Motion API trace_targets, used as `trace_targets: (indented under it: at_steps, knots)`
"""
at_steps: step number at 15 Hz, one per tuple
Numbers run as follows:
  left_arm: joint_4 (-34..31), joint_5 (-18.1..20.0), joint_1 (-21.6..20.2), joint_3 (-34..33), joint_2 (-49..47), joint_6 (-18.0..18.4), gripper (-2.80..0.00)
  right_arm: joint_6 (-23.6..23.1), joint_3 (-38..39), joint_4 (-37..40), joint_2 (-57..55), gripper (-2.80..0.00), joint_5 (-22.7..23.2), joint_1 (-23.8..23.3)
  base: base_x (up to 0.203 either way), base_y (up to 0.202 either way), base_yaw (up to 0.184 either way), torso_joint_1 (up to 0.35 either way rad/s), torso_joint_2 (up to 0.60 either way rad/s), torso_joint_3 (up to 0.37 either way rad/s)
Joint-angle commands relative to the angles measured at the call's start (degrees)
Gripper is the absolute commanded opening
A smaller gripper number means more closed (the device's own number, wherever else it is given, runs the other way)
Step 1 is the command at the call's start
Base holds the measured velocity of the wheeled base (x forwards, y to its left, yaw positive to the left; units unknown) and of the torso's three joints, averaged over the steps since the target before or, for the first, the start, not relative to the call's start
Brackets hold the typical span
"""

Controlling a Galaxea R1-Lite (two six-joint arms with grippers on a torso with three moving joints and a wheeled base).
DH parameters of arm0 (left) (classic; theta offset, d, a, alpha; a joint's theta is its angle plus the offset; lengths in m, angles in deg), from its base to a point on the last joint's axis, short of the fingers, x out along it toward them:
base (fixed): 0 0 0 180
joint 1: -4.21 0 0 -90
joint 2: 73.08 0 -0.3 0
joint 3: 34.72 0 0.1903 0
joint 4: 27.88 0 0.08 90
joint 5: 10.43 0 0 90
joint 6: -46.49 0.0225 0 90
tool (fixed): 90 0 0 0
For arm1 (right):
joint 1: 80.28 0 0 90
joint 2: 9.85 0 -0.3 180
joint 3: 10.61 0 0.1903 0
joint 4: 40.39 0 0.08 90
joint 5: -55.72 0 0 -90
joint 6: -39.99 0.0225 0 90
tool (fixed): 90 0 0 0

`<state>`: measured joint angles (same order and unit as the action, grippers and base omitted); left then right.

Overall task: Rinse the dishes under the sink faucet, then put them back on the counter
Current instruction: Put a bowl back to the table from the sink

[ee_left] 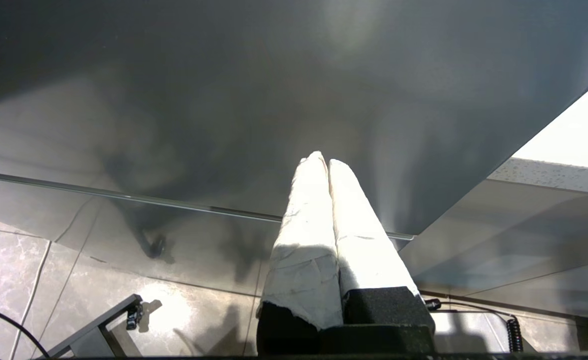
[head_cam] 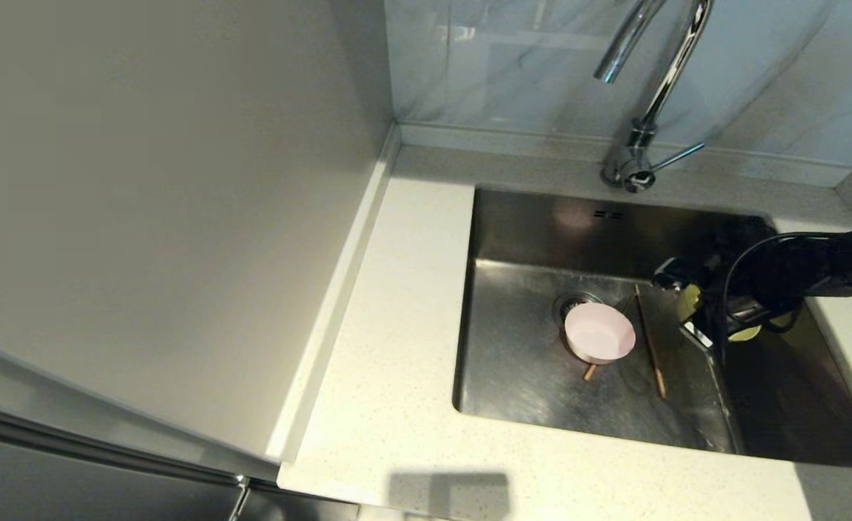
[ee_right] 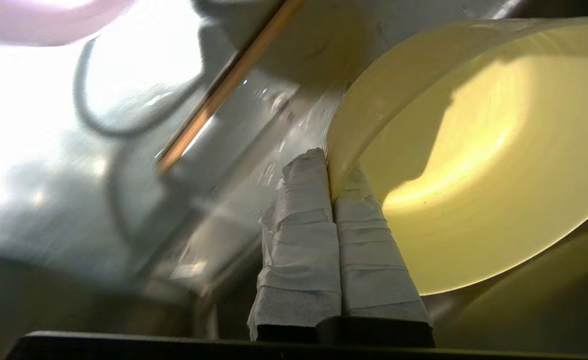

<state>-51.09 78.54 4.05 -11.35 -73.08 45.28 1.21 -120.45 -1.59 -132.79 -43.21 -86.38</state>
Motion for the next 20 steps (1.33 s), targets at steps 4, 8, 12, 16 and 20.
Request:
trace_targets:
  at_steps: [4, 8, 12, 16, 20]
  knots:
    - [0.0, 0.0, 0.0, 0.0, 0.2, 0.0, -2.8, -0.4, 4.7, 0.1, 15.5, -2.8, -0.8, 2.8, 0.0, 0.0, 0.0, 0.0, 0.0, 0.0]
    - [0.0, 0.0, 0.0, 0.0, 0.2, 0.0, -2.8, -0.8, 0.5, 0.1, 17.0, -2.8, -5.7, 1.3, 0.0, 0.0, 0.0, 0.0, 0.0, 0.0]
    - [0.0, 0.0, 0.0, 0.0, 0.2, 0.0, -2.8, -0.8, -2.8, 0.0, 16.2, -2.8, -10.5, -1.9, 0.0, 0.0, 0.0, 0.0, 0.0, 0.0]
    - [0.0, 0.0, 0.0, 0.0, 0.2, 0.0, -2.8, -0.3, -2.3, 0.3, 16.4, -2.8, -10.7, -6.9, 0.0, 0.0, 0.0, 0.0, 0.0, 0.0]
    - [0.0, 0.0, 0.0, 0.0, 0.2, 0.0, -2.8, -0.2, -1.1, 0.4, 15.7, -2.8, -10.6, -10.9, 0.0, 0.0, 0.0, 0.0, 0.0, 0.0]
